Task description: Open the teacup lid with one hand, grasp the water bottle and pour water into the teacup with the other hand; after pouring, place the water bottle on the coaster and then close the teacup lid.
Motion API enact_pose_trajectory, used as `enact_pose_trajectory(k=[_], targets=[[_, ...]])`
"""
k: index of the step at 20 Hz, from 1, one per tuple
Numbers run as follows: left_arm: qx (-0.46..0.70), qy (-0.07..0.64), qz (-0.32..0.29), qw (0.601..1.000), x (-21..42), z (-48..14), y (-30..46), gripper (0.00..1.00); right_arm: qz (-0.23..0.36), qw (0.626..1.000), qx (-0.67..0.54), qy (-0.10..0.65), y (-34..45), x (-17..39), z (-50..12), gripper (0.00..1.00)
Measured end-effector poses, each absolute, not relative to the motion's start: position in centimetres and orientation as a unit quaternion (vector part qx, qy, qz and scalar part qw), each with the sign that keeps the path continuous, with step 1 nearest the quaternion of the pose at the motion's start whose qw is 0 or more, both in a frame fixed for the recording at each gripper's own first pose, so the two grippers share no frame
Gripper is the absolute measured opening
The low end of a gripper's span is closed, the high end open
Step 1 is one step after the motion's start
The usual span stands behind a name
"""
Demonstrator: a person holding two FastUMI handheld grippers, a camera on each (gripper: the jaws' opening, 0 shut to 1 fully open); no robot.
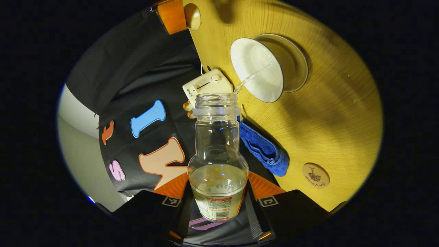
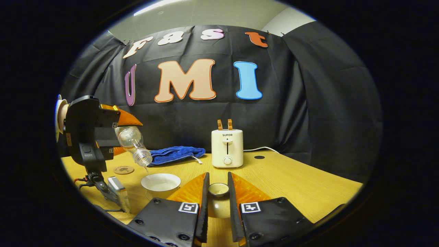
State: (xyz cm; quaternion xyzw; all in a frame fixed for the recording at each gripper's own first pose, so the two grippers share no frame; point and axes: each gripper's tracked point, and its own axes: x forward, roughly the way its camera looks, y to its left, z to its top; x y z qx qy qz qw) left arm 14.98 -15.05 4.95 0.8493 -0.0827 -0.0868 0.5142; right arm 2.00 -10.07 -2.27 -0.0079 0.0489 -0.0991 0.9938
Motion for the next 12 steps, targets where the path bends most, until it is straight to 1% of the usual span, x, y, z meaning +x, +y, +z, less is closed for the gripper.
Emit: enact_pose_trajectory(k=[2,6,8,10,11,12], targets=[[0.837,-0.078,-0.096,0.533,15.2,4.0,-14.9,0.66,-0.099,0.994,-0.008,0.049,-10.1,2.0,-2.3,0.31],[0.777,-0.06,-0.116,0.616,15.5,2.2,-14.2,0.66,-0.099,0.994,-0.008,0.049,-10.1,2.0,-2.2,0.31],[0.735,-0.053,-0.12,0.665,15.5,1.4,-13.8,0.66,-0.099,0.994,-0.008,0.049,-10.1,2.1,-2.3,0.31],[0.678,-0.047,-0.119,0.724,15.3,1.2,-13.4,0.63,-0.099,0.994,-0.008,0.049,-10.1,2.0,-2.3,0.31],[0.643,-0.045,-0.116,0.756,15.1,1.2,-13.1,0.66,-0.099,0.994,-0.008,0.049,-10.1,2.0,-2.3,0.31],[0.608,-0.044,-0.114,0.784,15.0,1.3,-12.8,0.65,-0.099,0.994,-0.008,0.049,-10.1,2.0,-2.2,0.31]])
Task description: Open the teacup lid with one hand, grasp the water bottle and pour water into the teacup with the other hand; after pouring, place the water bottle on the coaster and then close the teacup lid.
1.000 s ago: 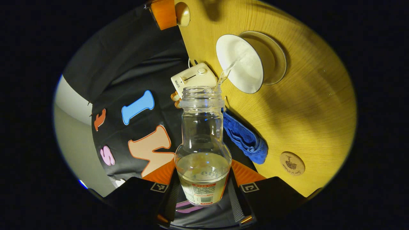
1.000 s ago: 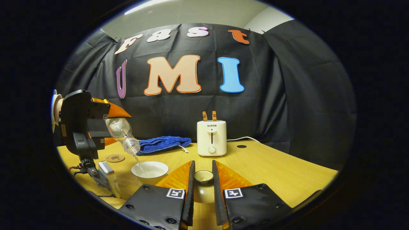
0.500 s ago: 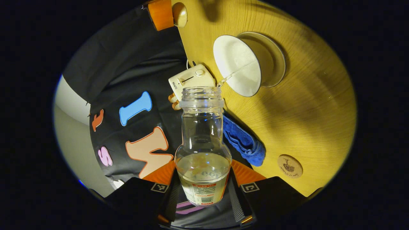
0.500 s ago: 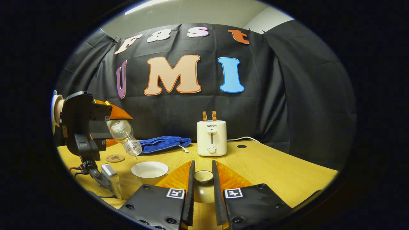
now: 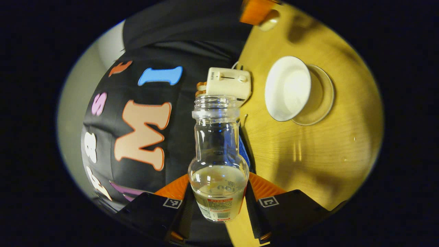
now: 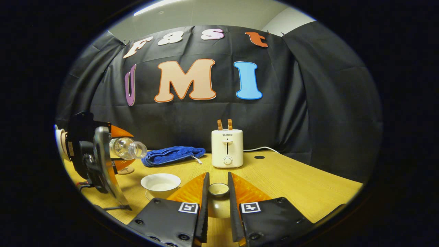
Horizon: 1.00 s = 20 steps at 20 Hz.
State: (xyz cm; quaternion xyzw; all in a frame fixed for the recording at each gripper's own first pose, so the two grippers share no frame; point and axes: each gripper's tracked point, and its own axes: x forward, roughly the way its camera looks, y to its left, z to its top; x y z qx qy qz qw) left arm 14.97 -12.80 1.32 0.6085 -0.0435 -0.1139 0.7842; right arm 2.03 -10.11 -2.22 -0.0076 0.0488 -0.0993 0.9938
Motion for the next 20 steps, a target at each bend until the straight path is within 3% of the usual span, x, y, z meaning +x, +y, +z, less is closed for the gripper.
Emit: enact_pose_trajectory(k=[4,8,14,20], targets=[[0.482,-0.039,-0.092,0.871,15.2,2.0,-11.2,0.65,-0.1,0.994,-0.008,0.048,-10.1,1.9,-2.2,0.31],[0.365,-0.031,-0.061,0.929,15.7,1.8,-8.7,0.65,-0.1,0.994,-0.008,0.048,-10.0,2.0,-2.1,0.31],[0.153,-0.018,-0.062,0.986,16.9,2.7,-5.7,0.65,-0.104,0.993,-0.008,0.048,-10.1,2.0,-2.2,0.31],[0.023,0.004,-0.053,0.998,18.2,1.7,-2.7,0.65,-0.103,0.993,-0.008,0.048,-10.2,2.0,-2.1,0.31]])
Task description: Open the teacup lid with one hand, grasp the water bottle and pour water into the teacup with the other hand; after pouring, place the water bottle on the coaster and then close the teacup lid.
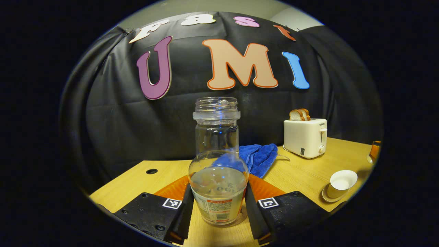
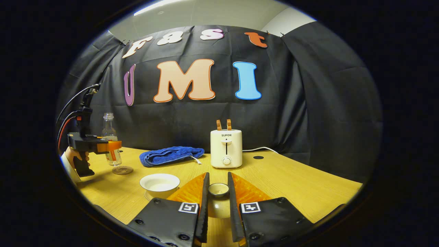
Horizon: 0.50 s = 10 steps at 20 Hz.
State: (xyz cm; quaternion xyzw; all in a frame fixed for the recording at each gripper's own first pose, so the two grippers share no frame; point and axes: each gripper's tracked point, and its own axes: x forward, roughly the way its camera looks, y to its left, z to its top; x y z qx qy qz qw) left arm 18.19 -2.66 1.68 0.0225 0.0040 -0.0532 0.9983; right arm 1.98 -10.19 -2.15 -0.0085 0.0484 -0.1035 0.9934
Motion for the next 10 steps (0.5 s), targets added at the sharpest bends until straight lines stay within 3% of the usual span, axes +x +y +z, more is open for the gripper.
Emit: enact_pose_trajectory(k=[10], targets=[[0.008,0.032,-0.057,0.998,19.3,-1.1,-3.5,0.67,-0.105,0.993,-0.009,0.048,-10.2,2.0,-2.2,0.31]])
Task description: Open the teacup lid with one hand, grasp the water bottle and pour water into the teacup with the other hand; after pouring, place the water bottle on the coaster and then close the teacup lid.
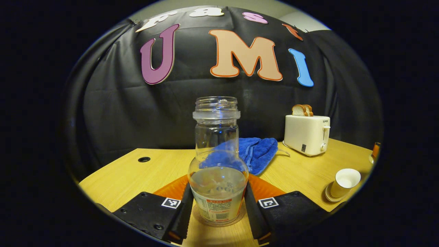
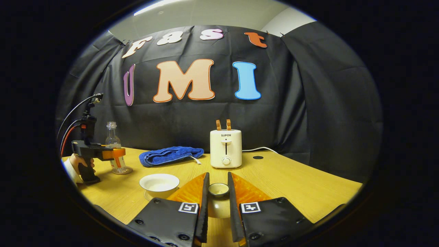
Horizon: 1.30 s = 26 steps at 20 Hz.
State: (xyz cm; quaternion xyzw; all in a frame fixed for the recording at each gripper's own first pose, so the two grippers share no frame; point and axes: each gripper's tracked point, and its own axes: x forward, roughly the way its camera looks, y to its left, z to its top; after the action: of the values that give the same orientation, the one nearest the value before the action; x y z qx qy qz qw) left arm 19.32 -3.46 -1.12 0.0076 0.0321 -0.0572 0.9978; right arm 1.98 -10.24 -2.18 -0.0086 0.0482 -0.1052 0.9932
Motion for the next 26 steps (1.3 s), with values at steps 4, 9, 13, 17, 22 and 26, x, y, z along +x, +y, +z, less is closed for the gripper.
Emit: enact_pose_trajectory(k=[4,9,13,17,22,26], targets=[[0.005,0.03,-0.058,0.998,19.4,-1.2,-3.4,0.68,-0.105,0.993,-0.009,0.048,-10.3,1.9,-2.2,0.31],[0.002,0.029,-0.059,0.998,19.4,-1.2,-3.4,0.73,-0.105,0.993,-0.009,0.048,-10.3,1.9,-2.1,0.31],[0.001,0.02,-0.054,0.998,19.2,-1.0,-3.3,0.84,-0.105,0.993,-0.009,0.048,-10.3,2.0,-2.1,0.31],[0.016,-0.004,-0.051,0.999,18.9,-0.2,-3.4,0.93,-0.105,0.993,-0.009,0.048,-10.3,2.0,-2.1,0.31],[0.001,-0.029,-0.038,0.999,18.4,0.6,-2.9,0.93,-0.082,0.995,-0.007,0.049,-9.4,2.1,-2.2,0.31],[-0.006,-0.023,-0.034,0.999,17.9,0.4,-2.8,0.93,-0.054,0.997,-0.005,0.05,-8.4,2.3,-2.2,0.31]])
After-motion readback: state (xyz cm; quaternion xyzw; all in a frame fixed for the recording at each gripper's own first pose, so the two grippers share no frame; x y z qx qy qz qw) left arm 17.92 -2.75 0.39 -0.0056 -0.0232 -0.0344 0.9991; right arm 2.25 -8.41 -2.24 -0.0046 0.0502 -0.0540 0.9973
